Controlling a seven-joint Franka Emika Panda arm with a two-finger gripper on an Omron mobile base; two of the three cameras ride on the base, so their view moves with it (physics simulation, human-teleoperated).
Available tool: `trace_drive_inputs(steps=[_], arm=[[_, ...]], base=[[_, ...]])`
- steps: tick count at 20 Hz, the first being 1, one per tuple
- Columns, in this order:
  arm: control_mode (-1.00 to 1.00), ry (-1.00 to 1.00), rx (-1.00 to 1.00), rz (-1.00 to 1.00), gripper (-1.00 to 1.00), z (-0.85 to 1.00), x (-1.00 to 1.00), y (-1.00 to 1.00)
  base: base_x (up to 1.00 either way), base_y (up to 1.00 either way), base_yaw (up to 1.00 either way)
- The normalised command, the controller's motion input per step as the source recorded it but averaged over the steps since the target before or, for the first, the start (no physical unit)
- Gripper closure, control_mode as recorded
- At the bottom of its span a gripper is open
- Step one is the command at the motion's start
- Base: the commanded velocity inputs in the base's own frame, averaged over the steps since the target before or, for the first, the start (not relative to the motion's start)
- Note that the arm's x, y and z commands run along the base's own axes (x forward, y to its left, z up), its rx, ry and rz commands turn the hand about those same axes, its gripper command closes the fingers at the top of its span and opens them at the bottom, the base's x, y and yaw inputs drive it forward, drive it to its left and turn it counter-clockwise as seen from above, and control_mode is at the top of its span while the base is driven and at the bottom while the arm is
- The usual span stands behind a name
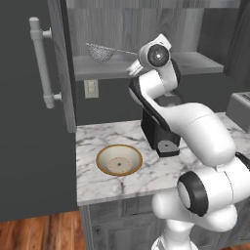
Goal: Open the cabinet and setup a tea strainer by placing it in the bowl upright.
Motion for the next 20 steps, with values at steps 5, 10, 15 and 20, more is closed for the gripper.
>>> trace_drive_inputs(steps=[5, 10, 15, 20], arm=[[-1.0, 0.1, 0.02, 0.0, -1.0, 0.08, 0.24, 0.0], [-1.0, 0.06, 0.04, 0.0, -1.0, 0.04, 0.06, 0.0], [-1.0, 0.0, 0.02, 0.03, -1.0, 0.0, 0.0, -0.01], [-1.0, 0.02, 0.03, 0.06, -1.0, 0.0, 0.0, -0.09]], base=[[0.0, 0.0, 0.0], [0.0, 0.0, 0.0], [0.0, 0.0, 0.0], [0.0, 0.0, 0.0]])
